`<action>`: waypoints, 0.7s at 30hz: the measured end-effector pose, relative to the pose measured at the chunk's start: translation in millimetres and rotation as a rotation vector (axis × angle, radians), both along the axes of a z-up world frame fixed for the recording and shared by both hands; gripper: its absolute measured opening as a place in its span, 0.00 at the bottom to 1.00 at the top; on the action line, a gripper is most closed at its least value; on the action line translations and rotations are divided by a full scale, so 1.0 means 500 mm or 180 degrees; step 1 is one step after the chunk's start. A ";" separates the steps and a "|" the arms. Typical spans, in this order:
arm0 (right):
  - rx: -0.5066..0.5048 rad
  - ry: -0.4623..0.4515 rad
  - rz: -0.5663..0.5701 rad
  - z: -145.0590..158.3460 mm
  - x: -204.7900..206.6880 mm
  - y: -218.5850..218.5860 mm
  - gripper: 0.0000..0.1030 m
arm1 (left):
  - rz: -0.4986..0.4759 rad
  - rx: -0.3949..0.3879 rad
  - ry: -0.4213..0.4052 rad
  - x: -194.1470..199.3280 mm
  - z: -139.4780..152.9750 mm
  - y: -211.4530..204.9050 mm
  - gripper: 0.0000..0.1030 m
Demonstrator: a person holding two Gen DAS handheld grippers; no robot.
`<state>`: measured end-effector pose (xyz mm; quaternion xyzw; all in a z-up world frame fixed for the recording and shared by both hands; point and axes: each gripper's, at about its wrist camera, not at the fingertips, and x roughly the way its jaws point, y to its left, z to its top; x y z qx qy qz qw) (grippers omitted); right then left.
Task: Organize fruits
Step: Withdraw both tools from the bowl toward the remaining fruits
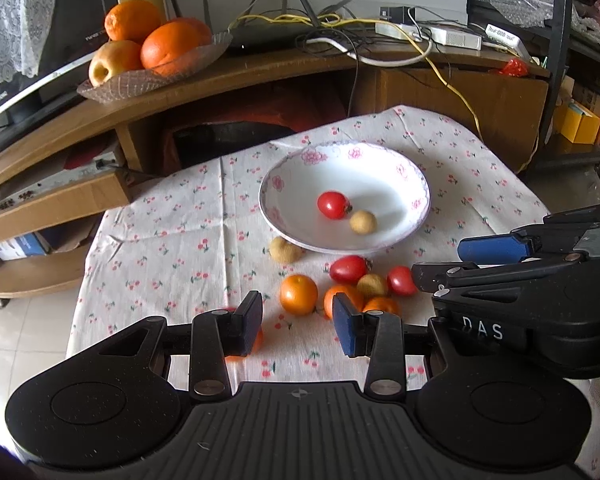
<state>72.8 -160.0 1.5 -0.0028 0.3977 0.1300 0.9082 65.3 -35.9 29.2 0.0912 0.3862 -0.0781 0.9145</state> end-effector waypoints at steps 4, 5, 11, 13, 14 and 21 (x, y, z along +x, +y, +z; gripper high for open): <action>-0.0037 0.0072 0.0062 -0.015 -0.017 0.009 0.37 | -0.0037 0.0024 0.0065 -0.017 -0.014 0.006 0.46; -0.0048 0.0092 0.0081 -0.019 -0.020 0.012 0.37 | -0.0046 0.0032 0.0083 -0.020 -0.018 0.008 0.46; -0.0069 0.0184 0.0190 -0.046 -0.035 0.022 0.37 | -0.0115 0.0019 0.0182 -0.035 -0.044 0.020 0.47; -0.0051 0.0205 0.0227 -0.052 -0.034 0.021 0.37 | -0.0121 0.0012 0.0196 -0.037 -0.050 0.025 0.52; -0.0041 0.0213 0.0240 -0.054 -0.032 0.020 0.37 | -0.0123 0.0007 0.0198 -0.037 -0.053 0.028 0.56; -0.0003 0.0234 0.0296 -0.065 -0.019 0.021 0.42 | -0.0104 -0.0067 0.0182 -0.031 -0.060 0.049 0.69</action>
